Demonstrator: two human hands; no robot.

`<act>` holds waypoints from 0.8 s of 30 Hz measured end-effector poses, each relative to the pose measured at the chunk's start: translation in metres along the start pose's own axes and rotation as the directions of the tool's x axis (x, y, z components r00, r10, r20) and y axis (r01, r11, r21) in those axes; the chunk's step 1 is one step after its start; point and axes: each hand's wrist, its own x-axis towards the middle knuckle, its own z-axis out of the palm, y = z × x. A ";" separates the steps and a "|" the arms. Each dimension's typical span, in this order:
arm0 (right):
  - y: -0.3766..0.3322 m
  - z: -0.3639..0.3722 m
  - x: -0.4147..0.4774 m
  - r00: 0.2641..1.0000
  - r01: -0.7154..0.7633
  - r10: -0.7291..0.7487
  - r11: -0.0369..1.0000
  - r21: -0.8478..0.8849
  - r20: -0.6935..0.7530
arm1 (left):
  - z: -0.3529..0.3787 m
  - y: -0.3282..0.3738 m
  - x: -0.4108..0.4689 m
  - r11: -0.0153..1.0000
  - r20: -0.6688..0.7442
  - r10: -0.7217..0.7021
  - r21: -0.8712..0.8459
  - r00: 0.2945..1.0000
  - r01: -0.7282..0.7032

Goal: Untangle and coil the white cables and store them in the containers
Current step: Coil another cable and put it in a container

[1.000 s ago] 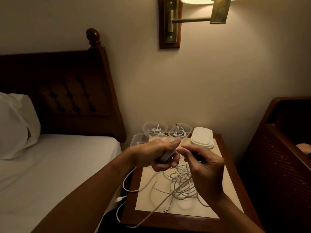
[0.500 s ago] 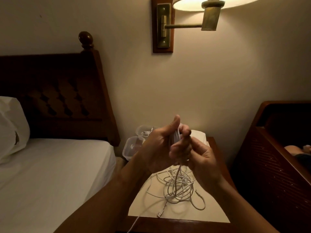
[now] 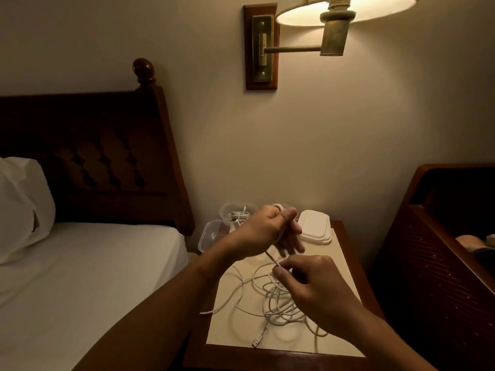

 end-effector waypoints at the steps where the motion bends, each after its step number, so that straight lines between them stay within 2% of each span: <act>1: -0.001 -0.006 -0.001 1.000 0.021 -0.021 1.000 0.000 -0.018 | -0.002 -0.003 -0.002 0.993 0.015 -0.035 0.111 0.999 0.033; 3: -0.004 -0.019 -0.001 0.995 0.077 -0.075 0.997 0.027 -0.066 | -0.007 -0.009 -0.008 0.965 0.110 -0.092 0.254 0.990 0.061; 7: 0.003 -0.041 0.006 0.964 0.195 -0.186 0.980 0.030 -0.190 | -0.008 -0.012 -0.022 0.975 0.286 -0.146 0.202 0.947 0.089; 9: 0.006 -0.046 0.012 0.952 0.222 -0.201 0.972 0.072 -0.232 | -0.005 -0.011 -0.027 0.989 0.363 -0.141 0.100 0.921 0.112; 11: 0.008 -0.049 0.018 0.945 0.236 -0.189 0.959 0.157 -0.268 | -0.001 -0.012 -0.031 0.989 0.447 -0.079 -0.075 0.891 0.125; 15: 0.011 -0.046 0.027 0.954 0.254 -0.168 0.893 0.371 -0.248 | 0.008 -0.009 -0.038 0.871 0.554 0.061 -0.436 0.831 0.227; 19: 0.014 -0.027 0.028 0.968 0.209 -0.085 0.797 0.567 -0.238 | 0.020 -0.006 -0.043 0.704 0.504 0.208 -0.672 0.838 0.230; 24: 0.015 -0.008 0.018 0.989 0.073 0.017 0.813 0.578 -0.149 | 0.028 -0.006 -0.036 0.616 0.300 0.259 -0.783 0.918 0.082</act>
